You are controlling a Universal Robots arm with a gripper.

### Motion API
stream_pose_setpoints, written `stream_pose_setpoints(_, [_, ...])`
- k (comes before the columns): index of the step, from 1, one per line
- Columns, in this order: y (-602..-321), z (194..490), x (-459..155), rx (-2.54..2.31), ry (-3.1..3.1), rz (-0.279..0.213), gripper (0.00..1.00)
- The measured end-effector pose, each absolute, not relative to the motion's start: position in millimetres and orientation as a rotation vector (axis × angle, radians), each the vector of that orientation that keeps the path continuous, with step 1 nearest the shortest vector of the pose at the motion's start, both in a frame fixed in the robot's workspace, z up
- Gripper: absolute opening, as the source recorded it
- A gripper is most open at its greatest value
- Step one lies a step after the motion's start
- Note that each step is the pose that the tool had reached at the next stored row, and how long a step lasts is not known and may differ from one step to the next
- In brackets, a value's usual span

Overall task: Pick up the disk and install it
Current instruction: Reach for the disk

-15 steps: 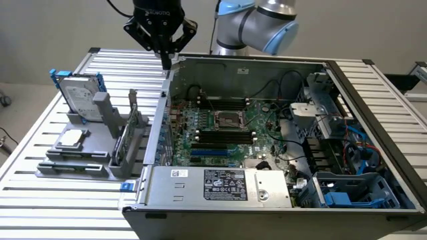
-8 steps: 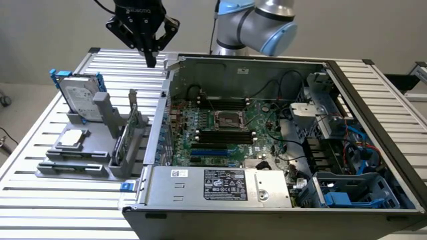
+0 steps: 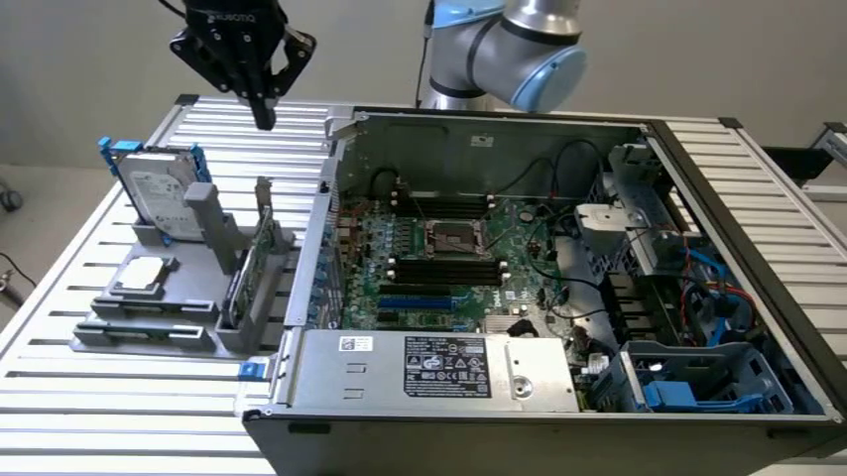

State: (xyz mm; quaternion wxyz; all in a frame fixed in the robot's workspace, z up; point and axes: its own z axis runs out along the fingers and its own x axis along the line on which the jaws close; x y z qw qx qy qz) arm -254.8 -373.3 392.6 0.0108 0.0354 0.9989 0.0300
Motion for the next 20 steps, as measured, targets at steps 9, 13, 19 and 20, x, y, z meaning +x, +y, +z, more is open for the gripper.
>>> stream_pose_setpoints(9, [-367.2,392.6,-295.1,0.111,3.119,0.107,0.11])
stream_pose_setpoints(13, [-363.0,392.4,-312.2,0.111,3.119,0.115,0.11])
stream_pose_setpoints(19, [-356.3,392.0,-338.0,0.111,3.118,0.125,0.11])
stream_pose_setpoints(20, [-355.2,391.8,-342.4,0.111,3.119,0.126,0.11])
